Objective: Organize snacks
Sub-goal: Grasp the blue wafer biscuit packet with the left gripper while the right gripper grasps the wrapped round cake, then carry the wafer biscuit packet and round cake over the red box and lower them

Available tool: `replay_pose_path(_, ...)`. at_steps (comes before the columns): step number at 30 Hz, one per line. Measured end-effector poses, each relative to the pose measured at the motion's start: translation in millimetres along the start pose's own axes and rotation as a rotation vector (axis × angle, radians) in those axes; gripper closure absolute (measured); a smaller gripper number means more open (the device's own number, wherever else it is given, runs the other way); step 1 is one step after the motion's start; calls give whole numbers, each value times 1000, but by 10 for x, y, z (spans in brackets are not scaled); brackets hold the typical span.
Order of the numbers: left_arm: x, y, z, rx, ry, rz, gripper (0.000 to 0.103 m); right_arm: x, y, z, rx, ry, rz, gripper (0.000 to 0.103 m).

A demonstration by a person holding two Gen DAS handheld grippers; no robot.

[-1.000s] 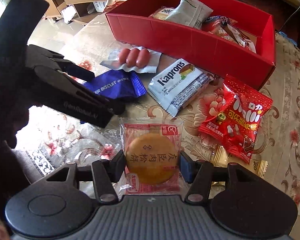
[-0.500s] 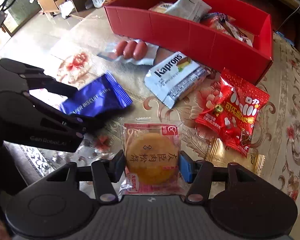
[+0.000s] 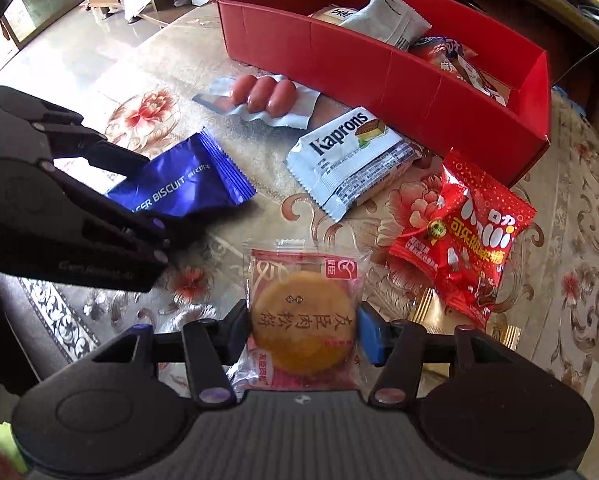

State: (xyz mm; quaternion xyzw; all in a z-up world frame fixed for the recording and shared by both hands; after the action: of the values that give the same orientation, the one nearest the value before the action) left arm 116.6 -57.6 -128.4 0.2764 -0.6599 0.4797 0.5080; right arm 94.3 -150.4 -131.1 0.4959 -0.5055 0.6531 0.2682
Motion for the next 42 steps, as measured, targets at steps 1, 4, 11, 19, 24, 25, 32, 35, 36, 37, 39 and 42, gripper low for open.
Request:
replay_pose_path(1, 9, 6, 3, 2, -2, 0, 33, 14, 12, -9, -1, 4, 3, 50)
replay_pose_path(4, 69, 3, 9, 18, 10, 13, 34, 82, 19, 5, -21, 9, 21, 50)
replay_pose_path(11, 242, -61, 6, 59, 40, 68, 34, 304, -76, 51, -73, 25, 95, 50)
replay_pose_path(19, 349, -201, 48, 77, 49, 122, 34, 417, -189, 150, -129, 45, 145, 50)
replay_pose_path(24, 388, -296, 56, 83, 46, 148, 34, 422, -245, 205, -150, 46, 154, 50)
replay_pose_path(25, 396, -320, 62, 83, 46, 152, 34, 424, -262, 212, -153, 44, 157, 50)
replay_pose_path(32, 472, -502, 106, 79, 35, 200, 34, 501, -387, 312, -183, 58, 192, 50)
replay_pose_path(35, 500, -589, 90, 90, 30, 220, 34, 536, -432, 402, -212, 66, 208, 50)
replay_pose_path(36, 505, -614, 79, 94, 25, 225, 34, 550, -446, 431, -220, 70, 213, 50)
replay_pose_path(37, 512, -635, 69, 97, 21, 231, 34, 566, -459, 466, -230, 73, 219, 50)
replay_pose_path(39, 522, -671, 53, 102, 17, 239, 34, 590, -479, 520, -250, 75, 229, 50)
replay_pose_path(42, 521, -710, 56, 104, 19, 243, 34, 636, -522, 558, -269, 72, 247, 50)
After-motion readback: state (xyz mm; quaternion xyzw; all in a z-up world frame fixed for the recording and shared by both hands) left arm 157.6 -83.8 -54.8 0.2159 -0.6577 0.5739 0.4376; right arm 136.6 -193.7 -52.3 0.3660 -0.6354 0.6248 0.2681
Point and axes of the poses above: each gripper's, at about its wrist camera, not at the fingertips, and x roughly against the way its jaws point, z to its right, y to its underside, the point moved 8 cm from there along -x, roughly the way its jaws point, and after that the axes turned 2 degrees about y, right-handed, at the moved point
